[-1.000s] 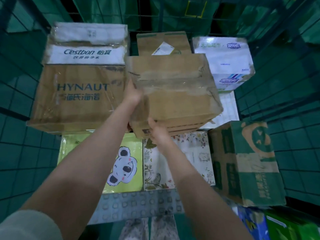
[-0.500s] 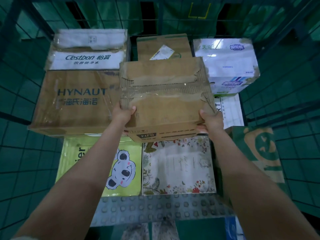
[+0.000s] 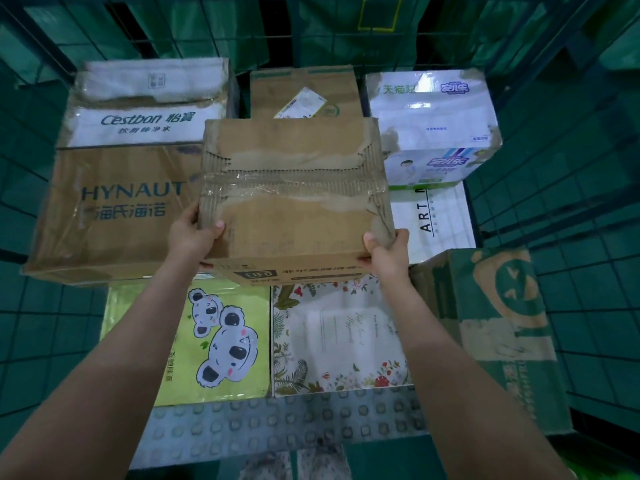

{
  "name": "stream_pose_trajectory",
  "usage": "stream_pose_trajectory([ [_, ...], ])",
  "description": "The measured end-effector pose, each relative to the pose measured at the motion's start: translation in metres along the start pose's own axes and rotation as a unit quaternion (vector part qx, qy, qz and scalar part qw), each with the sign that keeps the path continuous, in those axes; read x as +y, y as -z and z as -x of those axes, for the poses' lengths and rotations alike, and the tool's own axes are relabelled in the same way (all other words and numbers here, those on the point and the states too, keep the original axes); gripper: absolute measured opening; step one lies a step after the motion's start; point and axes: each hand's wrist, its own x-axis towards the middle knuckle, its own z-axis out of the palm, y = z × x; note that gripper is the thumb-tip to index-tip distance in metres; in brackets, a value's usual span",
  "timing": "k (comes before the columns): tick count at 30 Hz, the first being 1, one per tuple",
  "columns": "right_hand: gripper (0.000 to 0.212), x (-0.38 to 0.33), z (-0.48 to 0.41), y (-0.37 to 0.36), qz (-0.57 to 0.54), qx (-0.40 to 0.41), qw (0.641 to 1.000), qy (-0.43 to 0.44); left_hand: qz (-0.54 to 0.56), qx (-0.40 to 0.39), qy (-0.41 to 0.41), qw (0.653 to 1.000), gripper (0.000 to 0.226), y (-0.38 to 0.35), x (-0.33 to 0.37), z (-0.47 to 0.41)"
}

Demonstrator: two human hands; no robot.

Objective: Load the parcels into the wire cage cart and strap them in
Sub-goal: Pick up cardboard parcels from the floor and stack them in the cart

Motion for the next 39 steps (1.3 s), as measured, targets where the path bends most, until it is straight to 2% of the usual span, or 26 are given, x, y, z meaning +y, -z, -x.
stream_pose_trajectory([
  [4, 0.049, -0.009, -0.006, -0.003, 0.069, -0.013, 0.997, -0.04, -0.028, 0.046, -0.019, 0.998, 0.059, -0.008, 0.002, 0.003],
  [6, 0.057, -0.015, -0.005, -0.001, 0.132, -0.019, 0.989, -0.059, -0.083, 0.062, -0.048, 0.993, 0.059, -0.014, 0.004, 0.008],
  [9, 0.068, -0.02, 0.003, 0.006, 0.241, -0.04, 0.968, -0.055, -0.181, 0.048, -0.047, 0.981, 0.068, -0.023, 0.013, 0.027],
  [11, 0.073, -0.024, 0.007, 0.008, 0.255, -0.032, 0.965, -0.058, -0.226, 0.035, -0.063, 0.971, 0.072, -0.031, 0.021, 0.043],
  [14, 0.069, -0.029, 0.021, 0.011, 0.216, 0.005, 0.975, -0.05, -0.25, 0.019, -0.114, 0.961, 0.064, -0.043, 0.034, 0.077],
  [17, 0.06, -0.03, 0.04, 0.02, 0.206, 0.018, 0.977, -0.057, -0.221, -0.039, -0.144, 0.964, 0.068, -0.049, 0.04, 0.099],
  [21, 0.045, -0.032, 0.072, 0.029, 0.19, -0.004, 0.98, -0.054, -0.163, -0.104, -0.14, 0.971, 0.073, -0.048, 0.043, 0.126],
  [26, 0.042, -0.035, 0.117, 0.037, 0.123, -0.023, 0.991, -0.056, -0.139, -0.145, -0.16, 0.966, 0.055, -0.035, 0.047, 0.165],
  [31, 0.034, -0.033, 0.175, 0.042, 0.027, 0.008, 0.998, -0.065, -0.133, -0.199, -0.184, 0.953, 0.046, -0.019, 0.035, 0.189],
  [35, 0.012, -0.023, 0.213, 0.044, -0.028, 0.033, 0.995, -0.091, -0.14, -0.233, -0.164, 0.948, 0.045, -0.006, 0.021, 0.207],
  [39, 0.03, -0.009, 0.236, 0.044, -0.053, 0.053, 0.991, -0.11, -0.142, -0.263, -0.177, 0.938, 0.042, 0.007, 0.007, 0.224],
])
